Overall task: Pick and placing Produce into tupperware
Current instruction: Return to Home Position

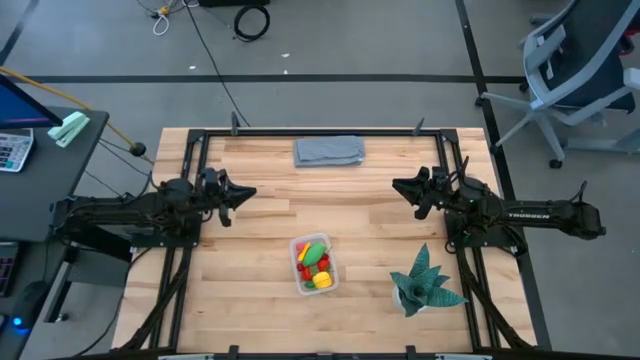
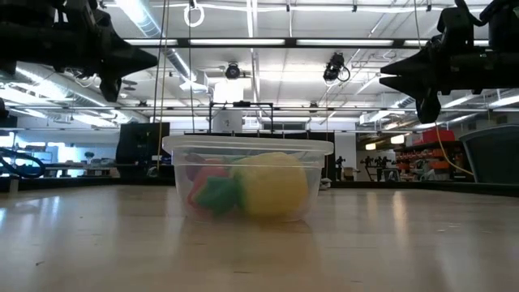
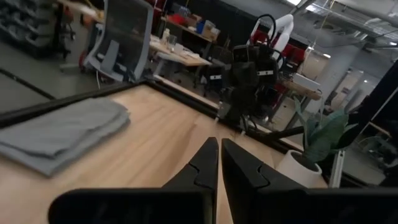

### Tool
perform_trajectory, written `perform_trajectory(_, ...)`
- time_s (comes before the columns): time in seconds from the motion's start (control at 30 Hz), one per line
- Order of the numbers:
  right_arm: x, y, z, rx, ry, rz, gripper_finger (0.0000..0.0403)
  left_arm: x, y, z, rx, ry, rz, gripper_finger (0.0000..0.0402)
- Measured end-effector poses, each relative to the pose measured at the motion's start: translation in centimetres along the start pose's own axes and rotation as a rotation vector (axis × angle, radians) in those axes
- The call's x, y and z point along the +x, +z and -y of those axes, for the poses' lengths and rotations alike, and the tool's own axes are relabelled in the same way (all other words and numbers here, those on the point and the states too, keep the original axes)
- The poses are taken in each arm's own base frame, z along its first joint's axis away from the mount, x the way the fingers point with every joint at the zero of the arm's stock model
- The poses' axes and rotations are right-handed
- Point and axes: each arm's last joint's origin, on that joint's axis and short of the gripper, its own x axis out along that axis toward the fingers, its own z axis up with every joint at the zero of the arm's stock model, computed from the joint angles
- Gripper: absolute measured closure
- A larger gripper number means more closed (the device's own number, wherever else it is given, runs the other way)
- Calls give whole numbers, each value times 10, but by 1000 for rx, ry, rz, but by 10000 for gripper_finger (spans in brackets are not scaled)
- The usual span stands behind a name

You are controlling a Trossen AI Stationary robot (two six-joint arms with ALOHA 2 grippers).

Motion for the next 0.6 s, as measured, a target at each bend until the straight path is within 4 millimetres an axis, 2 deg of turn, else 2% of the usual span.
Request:
perform_trajectory(0.27,0,0,0,0,0,0,296,0,0,0,35,3,19,375)
perform_trajectory(0.43,0,0,0,0,0,-1,296,-3,-22,-11,-18,-20,82,366)
perform_trajectory(0.6,0,0,0,0,-1,-5,295,-3,-13,-4,29,-70,104,369)
